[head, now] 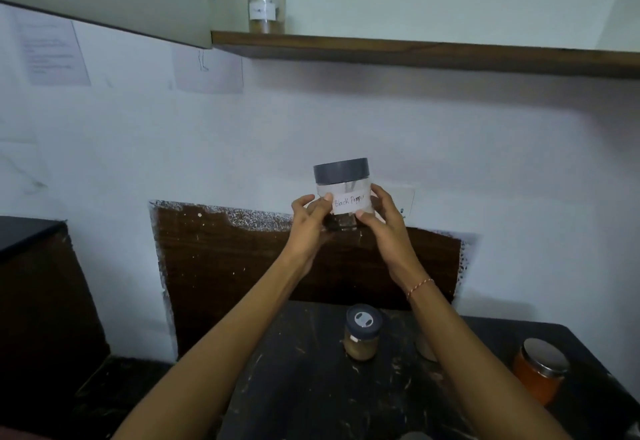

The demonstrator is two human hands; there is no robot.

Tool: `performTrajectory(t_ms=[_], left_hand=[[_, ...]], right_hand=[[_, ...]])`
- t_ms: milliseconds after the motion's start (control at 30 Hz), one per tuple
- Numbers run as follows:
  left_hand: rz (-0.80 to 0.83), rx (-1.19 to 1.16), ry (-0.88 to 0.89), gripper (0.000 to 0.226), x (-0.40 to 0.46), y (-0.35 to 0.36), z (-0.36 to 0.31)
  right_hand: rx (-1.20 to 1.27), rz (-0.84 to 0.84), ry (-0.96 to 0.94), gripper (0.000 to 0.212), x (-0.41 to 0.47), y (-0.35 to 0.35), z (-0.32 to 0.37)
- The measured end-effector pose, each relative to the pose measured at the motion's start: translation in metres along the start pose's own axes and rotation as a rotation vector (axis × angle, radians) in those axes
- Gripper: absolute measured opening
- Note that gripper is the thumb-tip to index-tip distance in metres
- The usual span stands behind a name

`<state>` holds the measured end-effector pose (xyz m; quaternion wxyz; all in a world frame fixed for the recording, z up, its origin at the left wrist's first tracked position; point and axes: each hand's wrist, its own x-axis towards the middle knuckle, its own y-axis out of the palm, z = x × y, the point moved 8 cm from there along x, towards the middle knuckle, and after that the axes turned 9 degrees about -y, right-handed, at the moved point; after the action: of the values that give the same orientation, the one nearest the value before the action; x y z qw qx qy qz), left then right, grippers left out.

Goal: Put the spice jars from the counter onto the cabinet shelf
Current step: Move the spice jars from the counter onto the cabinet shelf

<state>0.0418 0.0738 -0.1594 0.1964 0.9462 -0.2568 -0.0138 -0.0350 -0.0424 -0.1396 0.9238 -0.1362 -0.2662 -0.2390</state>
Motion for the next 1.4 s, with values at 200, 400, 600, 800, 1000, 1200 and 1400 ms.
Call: performTrajectory(t_ms=[200, 400, 600, 800, 1000, 1200, 1400], left_hand=[[-0.005, 0.166, 0.099, 0.022, 0.003, 0.012, -0.038], [-0.052, 0.325, 0.257, 0.034, 0.006, 0.02, -0.088], [-0.058, 0.368, 0.411, 0.033, 0.011, 0.029, -0.141], [-0.06, 0.324, 0.601, 0.032, 0.029, 0.044, -0.216], [-0.048, 0.28, 0.627, 0.026, 0.074, 0.064, -0.278], [-0.248, 0.387, 0.549, 0.024, 0.145, 0.053, -0.324], [-0.188, 0.728, 0.326, 0.032, 0.206, 0.041, -0.342]], right_hand=[[0.008, -0.024, -0.056, 0.051, 0.018, -0.004, 0.026], [0.005, -0.062, -0.165, 0.053, 0.046, -0.008, 0.057], [-0.072, -0.113, -0.359, 0.055, 0.078, -0.01, 0.105], [-0.114, -0.235, -0.527, 0.055, 0.121, -0.009, 0.167], [-0.17, -0.262, -0.573, 0.055, 0.196, -0.002, 0.204], [-0.273, -0.223, -0.447, 0.049, 0.281, 0.018, 0.193], [-0.362, 0.012, -0.156, 0.032, 0.35, 0.039, 0.164]])
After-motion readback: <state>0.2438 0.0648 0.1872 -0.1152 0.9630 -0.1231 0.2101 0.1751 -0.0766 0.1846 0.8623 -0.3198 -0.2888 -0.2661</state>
